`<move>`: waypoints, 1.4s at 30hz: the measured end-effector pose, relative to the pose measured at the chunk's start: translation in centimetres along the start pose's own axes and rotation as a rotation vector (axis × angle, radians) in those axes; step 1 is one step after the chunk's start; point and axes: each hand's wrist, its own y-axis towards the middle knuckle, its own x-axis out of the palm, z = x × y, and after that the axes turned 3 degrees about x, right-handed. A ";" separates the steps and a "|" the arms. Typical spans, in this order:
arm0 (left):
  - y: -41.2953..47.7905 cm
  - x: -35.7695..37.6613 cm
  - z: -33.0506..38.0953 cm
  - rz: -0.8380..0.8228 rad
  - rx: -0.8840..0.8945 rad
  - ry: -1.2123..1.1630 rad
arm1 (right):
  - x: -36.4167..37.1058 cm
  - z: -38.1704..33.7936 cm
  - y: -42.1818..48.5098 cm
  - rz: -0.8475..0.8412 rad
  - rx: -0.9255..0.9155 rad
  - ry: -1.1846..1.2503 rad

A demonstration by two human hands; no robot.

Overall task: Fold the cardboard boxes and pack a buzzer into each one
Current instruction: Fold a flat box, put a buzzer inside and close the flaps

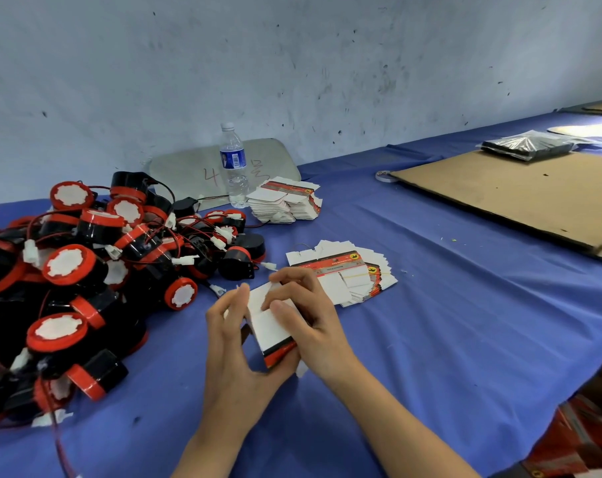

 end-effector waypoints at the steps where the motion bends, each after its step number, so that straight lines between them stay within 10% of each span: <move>1: 0.1 -0.1 0.0 -0.013 0.033 0.039 | 0.0 0.0 0.0 0.006 0.004 0.008; 42: 0.4 -0.5 0.3 0.059 0.154 0.200 | 0.4 0.5 -0.5 0.094 0.020 0.084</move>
